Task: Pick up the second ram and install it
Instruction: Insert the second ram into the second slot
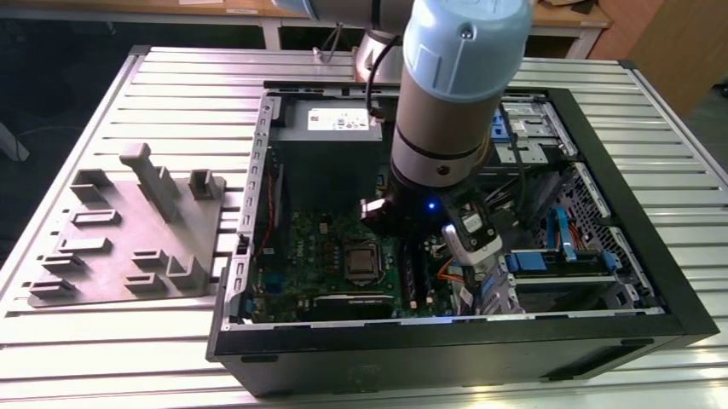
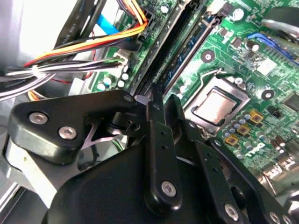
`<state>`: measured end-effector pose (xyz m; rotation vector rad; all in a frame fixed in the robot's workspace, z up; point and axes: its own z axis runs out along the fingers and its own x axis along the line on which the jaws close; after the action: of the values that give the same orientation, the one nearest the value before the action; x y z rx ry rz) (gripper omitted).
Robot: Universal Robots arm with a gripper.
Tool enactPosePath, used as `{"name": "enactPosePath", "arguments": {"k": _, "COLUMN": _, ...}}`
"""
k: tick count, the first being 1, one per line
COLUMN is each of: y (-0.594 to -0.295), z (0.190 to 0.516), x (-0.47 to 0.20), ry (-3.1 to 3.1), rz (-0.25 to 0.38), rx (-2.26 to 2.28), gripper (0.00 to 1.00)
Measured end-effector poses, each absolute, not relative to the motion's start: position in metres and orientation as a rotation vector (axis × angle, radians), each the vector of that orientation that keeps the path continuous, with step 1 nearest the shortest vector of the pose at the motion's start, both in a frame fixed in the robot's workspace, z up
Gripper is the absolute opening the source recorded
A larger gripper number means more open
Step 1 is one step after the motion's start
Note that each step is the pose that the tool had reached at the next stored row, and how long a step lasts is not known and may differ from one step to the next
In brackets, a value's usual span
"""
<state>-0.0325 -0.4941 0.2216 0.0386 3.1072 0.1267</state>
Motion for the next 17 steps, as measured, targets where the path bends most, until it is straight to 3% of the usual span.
{"name": "enactPosePath", "arguments": {"k": 17, "y": -0.494, "z": 0.238, "x": -0.032, "ry": 3.107, "rz": 0.126, "rx": 0.039, "gripper": 0.25}}
